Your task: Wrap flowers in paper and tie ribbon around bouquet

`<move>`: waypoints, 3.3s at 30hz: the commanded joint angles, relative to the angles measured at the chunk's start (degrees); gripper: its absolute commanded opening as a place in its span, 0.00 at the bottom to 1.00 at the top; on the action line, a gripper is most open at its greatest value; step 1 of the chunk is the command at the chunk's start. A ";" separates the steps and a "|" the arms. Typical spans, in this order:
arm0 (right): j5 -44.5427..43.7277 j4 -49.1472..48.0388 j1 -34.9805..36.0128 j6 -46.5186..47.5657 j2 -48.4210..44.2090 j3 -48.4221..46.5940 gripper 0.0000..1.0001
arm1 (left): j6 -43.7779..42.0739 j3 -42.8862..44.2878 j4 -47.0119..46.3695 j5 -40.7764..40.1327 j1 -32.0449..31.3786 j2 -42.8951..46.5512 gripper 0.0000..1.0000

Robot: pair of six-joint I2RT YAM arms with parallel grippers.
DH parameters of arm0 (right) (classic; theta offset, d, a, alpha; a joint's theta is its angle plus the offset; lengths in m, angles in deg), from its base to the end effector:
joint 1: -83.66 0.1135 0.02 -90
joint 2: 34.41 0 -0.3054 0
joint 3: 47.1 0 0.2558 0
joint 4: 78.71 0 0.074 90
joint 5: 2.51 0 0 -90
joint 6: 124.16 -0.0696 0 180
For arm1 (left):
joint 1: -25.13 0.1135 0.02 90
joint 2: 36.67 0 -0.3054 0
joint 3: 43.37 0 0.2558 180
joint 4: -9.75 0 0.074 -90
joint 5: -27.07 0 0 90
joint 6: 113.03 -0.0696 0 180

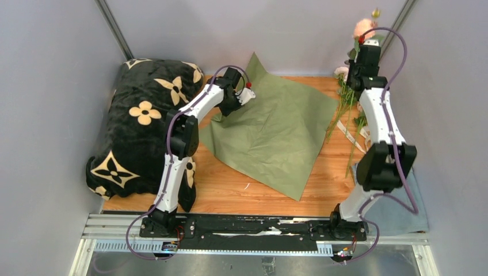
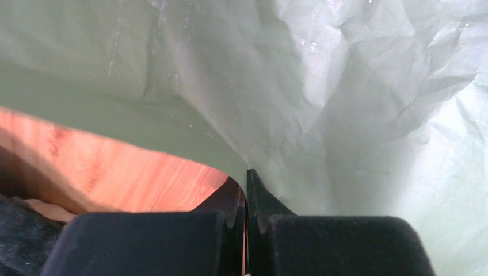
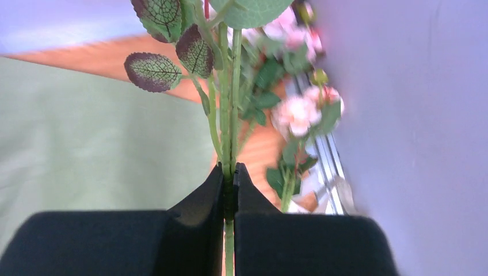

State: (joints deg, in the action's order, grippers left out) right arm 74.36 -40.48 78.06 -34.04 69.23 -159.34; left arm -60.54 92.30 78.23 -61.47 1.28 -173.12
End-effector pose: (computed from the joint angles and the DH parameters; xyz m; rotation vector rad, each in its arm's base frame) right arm 0.4644 -0.0614 0.3784 0.2388 2.0732 -0.2998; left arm 0.5005 -0.2232 0.1862 1.4236 2.3868 0.0253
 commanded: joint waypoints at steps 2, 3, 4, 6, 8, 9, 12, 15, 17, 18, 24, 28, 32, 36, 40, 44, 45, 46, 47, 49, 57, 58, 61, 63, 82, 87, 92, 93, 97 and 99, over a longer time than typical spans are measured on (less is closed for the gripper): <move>11.18 -8.70 9.56 1.45 -11.89 11.43 0.00 | 1.98 2.75 -5.21 -1.16 0.10 2.62 0.09; 14.90 -9.53 11.92 1.05 -12.80 13.04 0.00 | 2.43 3.55 -5.89 -3.58 0.12 2.47 0.14; 17.24 -10.29 14.08 0.37 -12.72 14.20 0.00 | 3.02 4.12 -6.52 -5.06 0.20 2.54 0.25; 22.67 -12.05 18.23 -5.55 -11.41 15.75 0.00 | 4.65 4.12 -8.25 -8.04 0.21 3.23 0.54; 28.33 -15.58 21.92 -11.87 -7.26 16.40 0.00 | 7.05 3.88 -9.40 -10.57 0.34 4.84 0.71; 29.00 -16.02 23.67 -12.99 -4.59 15.71 0.00 | 8.10 3.54 -9.81 -11.36 0.42 6.18 0.77; 28.94 -13.92 28.17 -13.37 4.32 9.97 0.00 | 10.13 0.74 -10.18 -10.76 1.82 11.35 0.94; 26.08 -12.61 29.33 -14.24 13.17 3.87 0.00 | 9.31 -5.27 -10.16 -11.27 2.86 17.09 1.00; 23.31 -11.56 29.33 -13.99 17.25 0.85 0.00 | 8.31 -9.29 -10.18 -12.36 3.06 19.92 1.00; 23.19 -11.15 29.34 -13.40 19.05 -0.48 0.03 | 7.77 -11.05 -10.18 -12.91 3.17 21.05 1.00; 24.32 10.24 28.71 -6.23 24.98 -16.75 0.63 | 5.73 -18.91 -10.05 -13.11 4.17 25.33 1.00; 14.28 9.62 23.75 -5.64 11.05 -6.57 0.65 | 5.68 -24.57 -9.70 -9.15 4.21 27.89 1.00; 3.80 9.06 11.97 -9.16 0.97 7.27 0.61 | 6.00 -29.23 -9.75 -7.10 4.17 29.41 1.00; 6.60 8.57 -4.51 -13.68 -0.83 15.93 0.60 | 7.02 -32.25 -9.72 -6.38 4.17 29.72 1.00; 7.88 6.75 -10.20 -12.01 1.81 17.46 0.68 | 6.29 -34.28 -9.72 -6.45 4.24 30.24 1.00; 6.29 7.72 -10.90 -10.60 5.56 15.58 0.61 | 6.38 -34.90 -9.65 -6.11 4.70 30.04 0.99; 6.49 7.71 -10.92 -10.44 6.63 15.51 0.54 | 6.47 -34.88 -9.63 -5.77 4.97 29.87 0.99; 6.81 7.80 -10.89 -10.39 7.34 15.41 0.48 | 6.55 -34.77 -9.69 -5.54 5.14 29.73 0.99; 6.52 8.08 -10.85 -10.40 8.77 15.25 0.44 | 6.86 -34.60 -9.59 -5.03 5.49 29.54 0.99; 4.97 8.91 -10.86 -10.57 10.21 14.86 0.41 | 7.03 -34.03 -9.11 -4.68 5.86 29.20 0.99; 2.15 8.20 -10.86 -8.84 11.61 16.29 0.28 | 7.84 -33.12 -8.16 -2.73 6.37 28.71 0.98; 2.15 8.27 -10.89 -8.47 11.68 16.07 0.17 | 7.86 -32.95 -8.05 -2.88 6.37 28.69 0.98; -0.64 8.43 -10.40 -6.58 9.41 15.42 0.00 | 7.36 -32.41 -7.12 -2.74 6.37 29.13 0.98; -3.43 9.88 -9.82 -4.17 6.74 12.82 0.00 | 6.91 -32.16 -6.61 -1.93 6.52 29.64 0.98; 20.03 -2.14 36.51 -0.75 5.04 -6.08 0.00 | 6.87 -45.68 -2.79 2.33 10.06 48.74 0.99; 16.22 2.06 38.72 -5.85 17.99 -16.30 0.00 | 6.93 -50.15 -2.73 0.44 10.08 54.10 1.00; 14.74 2.33 39.24 -7.89 24.74 -17.94 0.31 | 6.98 -53.69 -2.80 0.68 10.14 57.30 1.00; 14.78 4.23 39.24 -7.63 26.07 -19.24 0.44 | 7.06 -54.21 -2.80 0.72 10.08 57.64 1.00; 9.89 11.06 39.19 -6.03 25.10 -20.44 0.60 | 7.04 -56.51 -2.13 3.06 10.06 58.68 0.99; 8.22 11.27 39.24 -5.37 20.73 -16.11 0.61 | 6.33 -57.23 -1.46 6.05 9.93 58.68 0.98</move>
State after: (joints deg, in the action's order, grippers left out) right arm 87.67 -34.27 116.92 -40.36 96.52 -177.48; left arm -53.29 36.65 75.25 -59.83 11.44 -115.63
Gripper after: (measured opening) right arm 0.603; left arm 0.988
